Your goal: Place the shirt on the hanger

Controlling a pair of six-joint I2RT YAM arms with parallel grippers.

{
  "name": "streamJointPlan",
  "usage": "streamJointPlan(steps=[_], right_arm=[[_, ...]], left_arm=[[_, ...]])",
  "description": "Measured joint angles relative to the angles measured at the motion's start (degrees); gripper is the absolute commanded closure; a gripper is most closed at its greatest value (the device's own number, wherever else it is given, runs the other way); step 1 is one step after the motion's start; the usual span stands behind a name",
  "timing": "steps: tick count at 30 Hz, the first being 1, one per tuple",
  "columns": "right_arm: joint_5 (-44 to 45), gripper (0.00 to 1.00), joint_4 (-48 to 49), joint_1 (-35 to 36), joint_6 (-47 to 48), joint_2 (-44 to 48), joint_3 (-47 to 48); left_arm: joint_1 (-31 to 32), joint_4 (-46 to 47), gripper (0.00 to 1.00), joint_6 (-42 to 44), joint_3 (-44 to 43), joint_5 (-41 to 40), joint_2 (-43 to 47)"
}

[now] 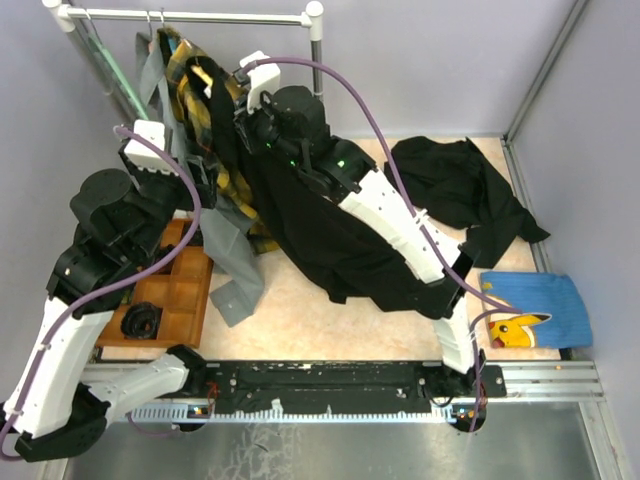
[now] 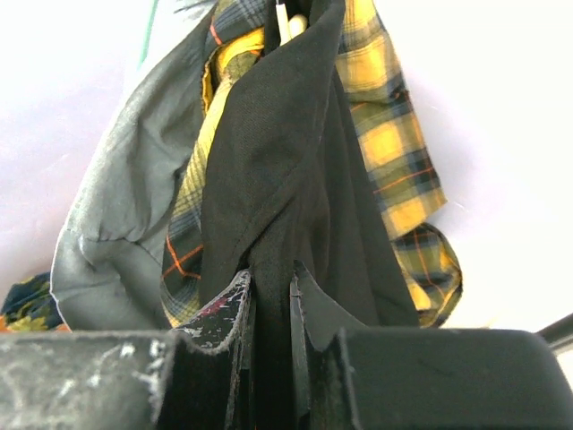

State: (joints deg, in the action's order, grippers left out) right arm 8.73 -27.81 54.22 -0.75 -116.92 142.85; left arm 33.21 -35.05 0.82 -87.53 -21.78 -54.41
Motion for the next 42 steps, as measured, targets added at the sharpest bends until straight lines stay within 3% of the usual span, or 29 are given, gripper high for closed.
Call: streamJointPlan(steps=[13,33,34,37,42], right_arm=[[12.8,1.0,2.9,-4.0,1.1,3.1,-2.9],[8.9,1.0,2.8,-7.3,-3.0,-2.8,0.9],[8.5,0.95,3.4,-7.3,-3.3,-3.1,0.9],[6.6,0.66,4.6,-7.3,-3.5,-3.7,1.0],[-0.5,0.43,6.3,-7.3,-2.5,-3.1,0.3]], left_arm=[[0.0,-0.1,0.19,-1.0,1.4,-0.7,0.1],[0.0,-1.3,0.19,-3.2,5.0,-1.8,3.7],[0.0,-1.4,0.19,-3.5,5.0,-1.8,3.8],[0.0,-1.8,0.18,-3.9,5.0,-1.9,4.0],[0.0,-2.4,0.17,-4.3,5.8,-2.2,4.8]])
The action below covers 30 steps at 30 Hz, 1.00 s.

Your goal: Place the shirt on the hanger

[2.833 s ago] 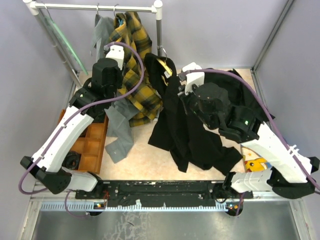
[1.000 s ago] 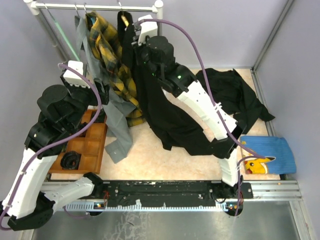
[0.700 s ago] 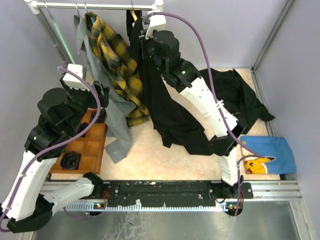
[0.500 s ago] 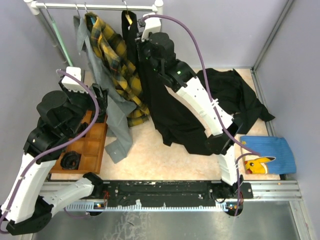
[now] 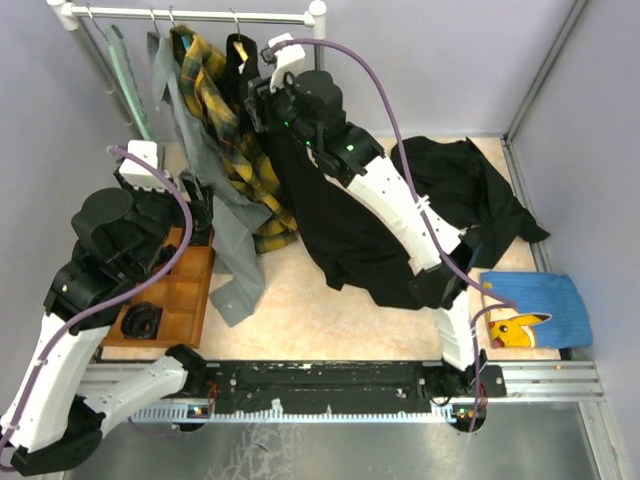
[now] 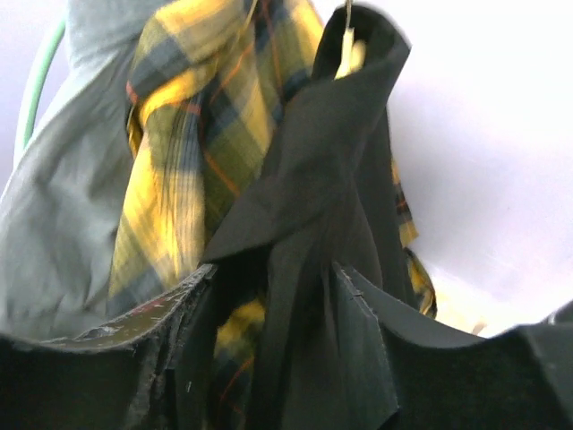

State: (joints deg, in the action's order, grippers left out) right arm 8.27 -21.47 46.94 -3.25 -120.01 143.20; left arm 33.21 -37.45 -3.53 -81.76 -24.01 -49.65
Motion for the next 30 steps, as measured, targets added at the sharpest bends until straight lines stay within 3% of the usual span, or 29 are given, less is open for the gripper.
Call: streamJointPlan(steps=[4,7,12,19,26,30], right_arm=[[-4.1,0.24,3.5,0.0,1.8,9.4,-15.1],[-5.1,0.17,5.7,0.0,3.7,20.1,-29.0],[-4.4,0.15,10.2,0.0,6.3,44.7,-53.7],[0.2,0.13,8.5,0.0,4.3,70.2,-75.3],[10.3,0.19,-1.2,-0.5,-8.6,77.5,-93.0],[7.0,0.13,-2.1,-5.5,-11.4,74.1,-98.9]], left_arm=[[0.0,-0.1,0.15,-0.8,2.1,0.0,1.2],[0.0,-0.2,0.12,-1.4,4.2,1.0,2.1],[0.0,0.2,0.09,-2.7,10.5,7.4,4.5],[0.0,0.4,0.09,-5.8,18.1,12.8,8.1],[0.0,1.5,0.1,-8.8,21.1,15.6,9.3],[0.0,1.5,0.1,-10.2,22.4,16.5,9.5]])
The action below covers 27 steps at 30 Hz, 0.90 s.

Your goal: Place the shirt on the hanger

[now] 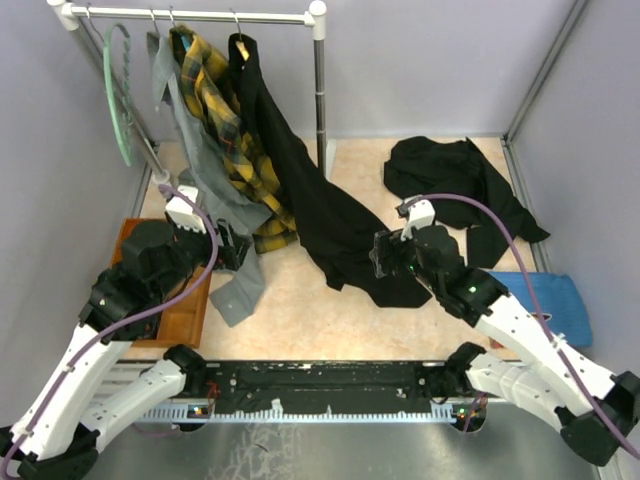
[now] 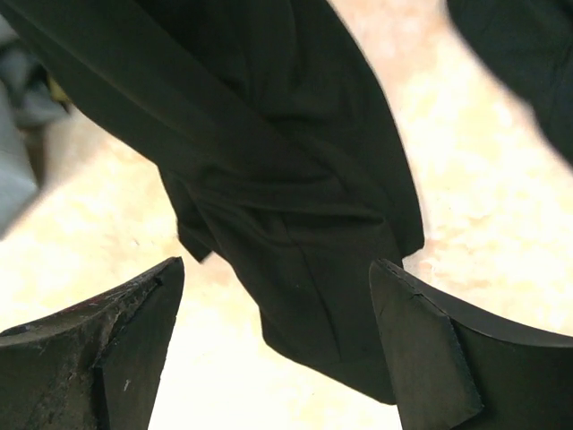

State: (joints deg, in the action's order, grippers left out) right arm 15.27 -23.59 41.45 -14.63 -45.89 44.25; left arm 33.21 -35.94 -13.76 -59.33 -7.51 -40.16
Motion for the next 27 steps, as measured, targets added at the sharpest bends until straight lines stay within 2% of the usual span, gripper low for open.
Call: streamJointPlan(steps=[5,10,14,18,21,24,27], right_arm=[[-10.6,0.12,8.7,-5.1,3.1,-5.4,-7.4],[-17.0,0.15,30.8,-5.2,7.0,-8.7,-19.9],[-19.4,0.15,48.7,-5.2,12.9,-16.9,-24.7],[-21.6,0.15,59.8,-5.2,18.1,-27.4,-22.6],[-22.3,0.16,65.6,-5.2,20.5,-36.0,-17.5],[-21.8,0.18,68.4,-4.7,22.3,-44.0,-11.0],[-20.2,0.24,68.6,-2.8,24.8,-50.9,-3.1]], left_arm=[[0.0,0.0,0.1,-1.1,0.7,0.7,0.6],[0.0,-0.2,0.1,-2.0,1.7,0.7,2.2],[0.0,-0.3,0.1,-2.5,1.7,0.7,2.9],[0.0,-0.6,0.1,-2.8,1.7,0.7,3.0],[0.0,-0.7,0.1,-3.0,1.7,0.7,3.2],[0.0,-1.2,0.1,-3.2,1.7,0.7,3.5],[0.0,-2.0,0.1,-3.2,1.5,0.7,3.6]])
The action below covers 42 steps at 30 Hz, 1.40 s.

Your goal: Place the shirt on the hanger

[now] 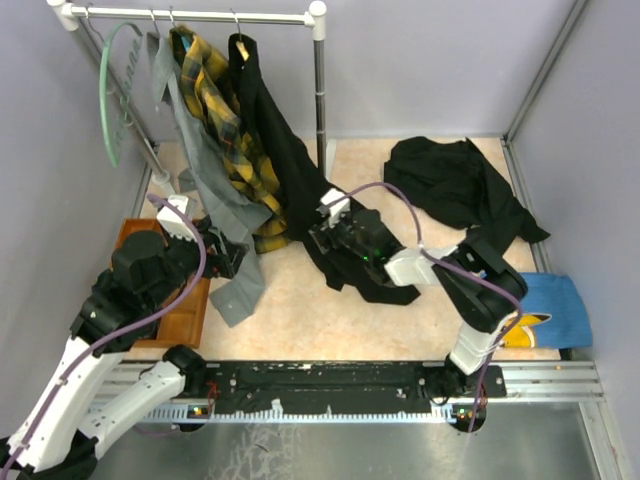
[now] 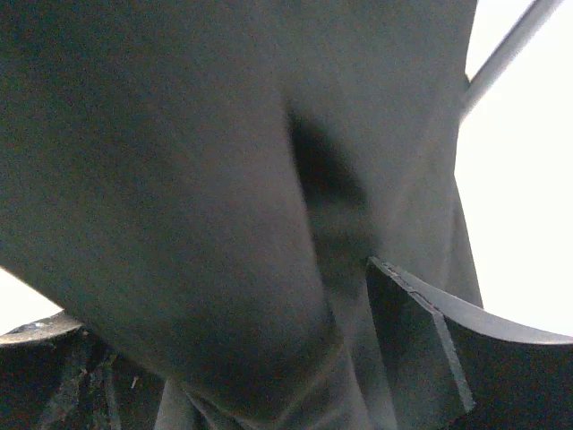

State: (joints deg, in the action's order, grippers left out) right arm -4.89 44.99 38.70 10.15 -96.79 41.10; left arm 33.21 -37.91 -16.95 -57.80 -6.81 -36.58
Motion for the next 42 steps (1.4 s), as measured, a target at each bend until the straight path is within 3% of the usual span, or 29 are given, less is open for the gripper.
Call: streamJointPlan(steps=[2,6,11,24,27,31,38,42], right_arm=[[1.2,0.33,-0.7,1.9,1.2,-3.5,4.9],[2.8,0.64,-5.5,5.6,3.0,-11.2,18.4],[3.5,0.78,-11.2,7.8,-0.3,-19.8,35.1],[-7.9,0.75,-20.8,10.3,-17.2,-32.8,75.6],[-9.2,0.72,-20.9,10.9,-19.9,-34.3,80.8],[-9.2,0.63,-18.3,11.2,-21.3,-33.2,76.9],[-0.1,0.44,-14.1,11.1,-17.3,-20.2,42.4],[4.6,0.33,-14.1,11.0,-13.2,-12.0,27.8]], left_arm=[[0.0,-1.1,0.1,0.0,-0.6,-0.1,0.0],[0.0,-2.2,0.1,-0.1,-1.6,-0.3,0.6],[0.0,-3.8,0.1,-0.3,-2.7,-0.5,1.5],[0.0,-8.1,0.1,-0.8,-3.5,-3.4,4.2],[0.0,-8.3,0.1,-0.8,-3.5,-3.6,4.2],[0.0,-8.4,0.1,-0.9,-3.5,-3.7,4.3],[0.0,-8.4,0.1,-1.0,-3.4,-3.7,5.3],[0.0,-8.4,0.1,-1.1,-3.1,-3.7,5.5]])
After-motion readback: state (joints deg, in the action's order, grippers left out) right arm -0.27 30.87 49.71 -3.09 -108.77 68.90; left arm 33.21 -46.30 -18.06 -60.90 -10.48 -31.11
